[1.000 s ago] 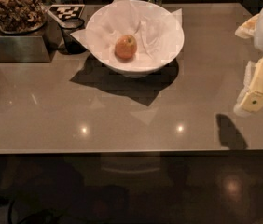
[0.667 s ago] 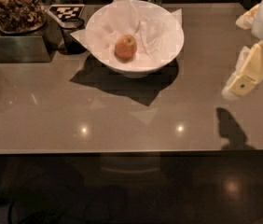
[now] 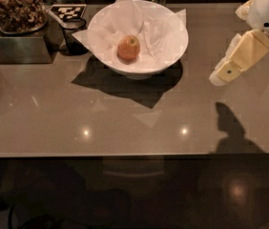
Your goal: Pick apple from white bowl
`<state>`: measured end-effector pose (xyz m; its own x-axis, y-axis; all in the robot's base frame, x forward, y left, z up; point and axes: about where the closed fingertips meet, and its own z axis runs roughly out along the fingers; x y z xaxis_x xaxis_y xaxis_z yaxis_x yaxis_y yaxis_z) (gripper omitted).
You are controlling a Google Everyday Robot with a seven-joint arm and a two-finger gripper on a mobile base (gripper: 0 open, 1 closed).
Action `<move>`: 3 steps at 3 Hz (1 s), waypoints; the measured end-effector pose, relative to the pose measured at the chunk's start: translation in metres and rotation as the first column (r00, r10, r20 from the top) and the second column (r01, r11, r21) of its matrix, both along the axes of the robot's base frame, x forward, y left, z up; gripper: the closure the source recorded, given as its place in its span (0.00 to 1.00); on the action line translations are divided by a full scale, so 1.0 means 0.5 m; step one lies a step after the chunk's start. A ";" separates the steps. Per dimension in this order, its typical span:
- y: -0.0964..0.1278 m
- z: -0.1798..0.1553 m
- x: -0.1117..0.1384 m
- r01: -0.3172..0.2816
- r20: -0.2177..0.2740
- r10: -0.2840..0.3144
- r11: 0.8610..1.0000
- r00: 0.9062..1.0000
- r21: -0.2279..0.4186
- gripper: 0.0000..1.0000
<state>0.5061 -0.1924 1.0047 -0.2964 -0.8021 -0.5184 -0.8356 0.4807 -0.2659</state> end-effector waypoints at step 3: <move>0.025 -0.043 0.117 0.116 0.039 -0.126 0.973 0.991 0.201 0.00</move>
Offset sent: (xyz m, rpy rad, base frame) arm 0.0641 -0.0015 -0.0194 0.2596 -0.0829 -0.1763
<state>0.5645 -0.1797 0.9834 -0.3538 -0.6417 -0.6804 -0.7556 0.6249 -0.1965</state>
